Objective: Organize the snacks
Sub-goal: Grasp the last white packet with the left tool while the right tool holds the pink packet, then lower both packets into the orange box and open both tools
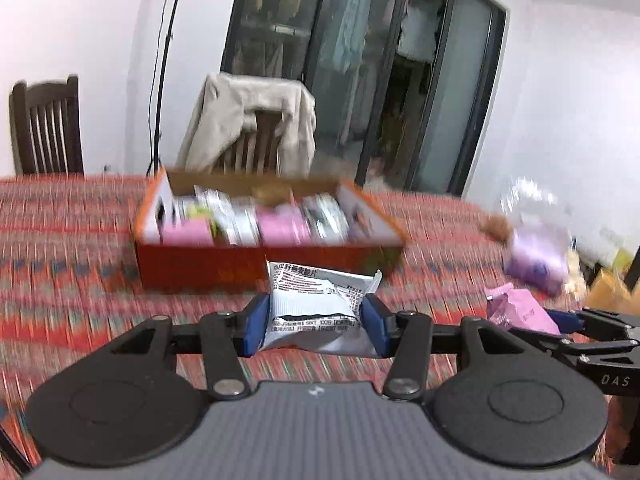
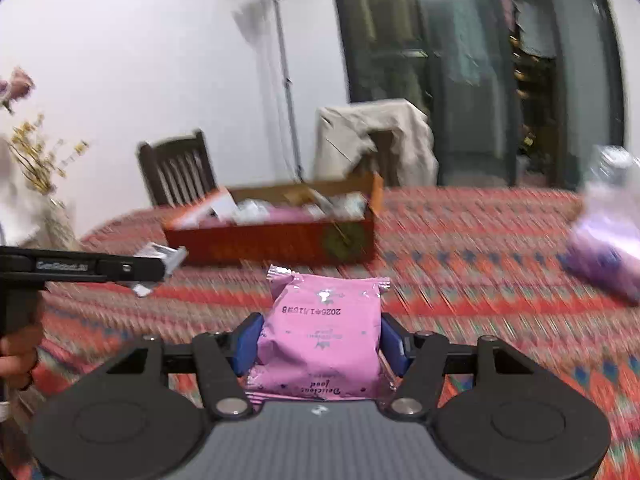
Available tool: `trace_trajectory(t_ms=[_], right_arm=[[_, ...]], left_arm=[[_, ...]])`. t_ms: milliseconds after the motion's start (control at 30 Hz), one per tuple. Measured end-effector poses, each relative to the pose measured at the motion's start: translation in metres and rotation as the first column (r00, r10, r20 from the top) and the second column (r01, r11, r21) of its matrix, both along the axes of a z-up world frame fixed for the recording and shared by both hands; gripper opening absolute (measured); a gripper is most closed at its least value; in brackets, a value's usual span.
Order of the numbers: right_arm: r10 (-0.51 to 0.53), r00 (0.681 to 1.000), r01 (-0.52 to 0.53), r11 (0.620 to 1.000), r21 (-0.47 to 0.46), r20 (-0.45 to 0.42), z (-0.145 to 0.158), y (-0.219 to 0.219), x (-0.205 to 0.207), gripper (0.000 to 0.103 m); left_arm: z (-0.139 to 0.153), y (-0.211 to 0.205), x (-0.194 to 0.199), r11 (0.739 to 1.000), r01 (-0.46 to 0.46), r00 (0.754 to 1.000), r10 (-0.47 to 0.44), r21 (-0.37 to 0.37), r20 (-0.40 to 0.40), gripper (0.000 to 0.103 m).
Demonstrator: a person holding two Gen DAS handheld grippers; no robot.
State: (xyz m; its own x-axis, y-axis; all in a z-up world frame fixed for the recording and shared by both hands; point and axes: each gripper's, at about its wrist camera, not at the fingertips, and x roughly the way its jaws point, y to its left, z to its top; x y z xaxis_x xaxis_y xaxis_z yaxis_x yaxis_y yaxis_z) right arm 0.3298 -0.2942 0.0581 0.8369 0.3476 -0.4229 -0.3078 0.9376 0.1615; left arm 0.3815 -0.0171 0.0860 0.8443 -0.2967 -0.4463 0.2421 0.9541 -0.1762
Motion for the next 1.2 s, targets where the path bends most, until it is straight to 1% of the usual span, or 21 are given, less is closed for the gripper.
trace_trajectory(t_ms=[33,100,133,200,233,267,367,433,467,500,533,567,600,667,700,733,767,867,1033,1100,1200], right_arm=[[0.018,1.0,-0.018,1.0,0.008,0.016,0.007,0.003,0.011,0.061],[0.043,0.998,-0.043,0.999,-0.008,0.042,0.023,0.013,0.044,0.061],[0.052,0.997,-0.052,0.999,-0.016,0.049,0.028,0.018,0.063,0.061],[0.071,0.996,-0.07,0.997,-0.034,0.048,0.037,0.028,0.109,0.061],[0.074,0.997,-0.072,0.996,-0.049,0.033,0.037,0.033,0.134,0.061],[0.059,0.998,-0.058,0.996,-0.064,0.017,0.037,0.039,0.159,0.061],[0.023,0.999,-0.026,0.992,-0.122,-0.03,0.027,0.055,0.222,0.061],[0.013,0.998,-0.023,0.988,-0.151,-0.063,0.017,0.063,0.251,0.061],[0.007,0.997,-0.02,0.985,-0.173,-0.076,0.012,0.067,0.262,0.061],[-0.006,0.996,-0.013,0.979,-0.202,-0.094,0.005,0.072,0.274,0.062],[-0.018,0.994,-0.006,0.974,-0.227,-0.105,-0.001,0.074,0.282,0.062],[-0.028,0.994,0.0,0.969,-0.247,-0.11,-0.008,0.077,0.289,0.062],[-0.032,0.994,0.004,0.967,-0.256,-0.106,-0.012,0.078,0.293,0.069],[-0.011,0.997,-0.008,0.973,-0.233,-0.079,-0.014,0.08,0.293,0.083],[-0.002,0.998,-0.012,0.976,-0.218,-0.061,-0.014,0.08,0.291,0.093],[-0.004,0.999,-0.004,0.977,-0.211,-0.037,-0.012,0.081,0.289,0.096],[-0.008,1.0,0.004,0.977,-0.214,-0.02,-0.01,0.081,0.287,0.096],[-0.007,1.0,0.003,0.978,-0.21,-0.02,-0.002,0.079,0.291,0.096],[-0.019,1.0,0.016,0.984,-0.178,-0.014,0.018,0.067,0.286,0.096],[-0.022,1.0,0.02,0.985,-0.171,-0.009,0.031,0.063,0.279,0.096],[-0.026,1.0,0.028,0.985,-0.168,0.011,0.051,0.055,0.26,0.096]], left_arm=[[0.007,0.008,0.016,1.0,-0.006,1.0,0.006,-0.001,0.01,0.052],[0.019,0.025,0.06,0.999,-0.032,0.999,0.032,0.011,0.005,0.054],[0.022,0.031,0.083,0.999,-0.028,1.0,0.028,0.024,-0.001,0.054],[0.023,0.039,0.125,0.995,-0.067,0.998,0.068,0.07,-0.014,0.054],[0.021,0.042,0.146,0.992,-0.077,0.997,0.079,0.1,-0.019,0.054],[0.019,0.045,0.165,0.989,-0.099,0.994,0.102,0.108,-0.025,0.054],[0.013,0.056,0.217,0.989,-0.126,0.989,0.131,0.074,-0.07,0.054],[0.007,0.059,0.244,0.988,-0.136,0.986,0.142,0.075,-0.086,0.056],[0.002,0.061,0.253,0.985,-0.156,0.982,0.162,0.069,-0.1,0.059],[-0.004,0.064,0.265,0.983,-0.175,0.976,0.181,0.057,-0.12,0.066],[-0.009,0.066,0.274,0.983,-0.18,0.973,0.184,0.045,-0.139,0.071],[-0.016,0.068,0.283,0.983,-0.181,0.969,0.183,0.03,-0.166,0.081],[-0.022,0.07,0.289,0.984,-0.178,0.966,0.179,0.021,-0.185,0.084],[-0.029,0.072,0.293,0.987,-0.157,0.965,0.157,0.016,-0.21,0.084],[-0.029,0.072,0.294,0.99,-0.142,0.968,0.141,0.01,-0.21,0.086],[-0.026,0.073,0.291,0.99,-0.139,0.972,0.136,0.002,-0.192,0.089],[-0.024,0.073,0.289,0.99,-0.143,0.975,0.141,0.004,-0.173,0.095],[-0.012,0.07,0.282,0.99,-0.13,0.982,0.135,0.048,-0.133,0.095],[0.014,0.069,0.261,0.99,-0.119,0.987,0.126,0.076,-0.099,0.095],[0.027,0.066,0.243,0.988,-0.122,0.988,0.13,0.094,-0.088,0.095],[0.047,0.064,0.209,0.987,-0.127,0.989,0.133,0.102,-0.063,0.1]])
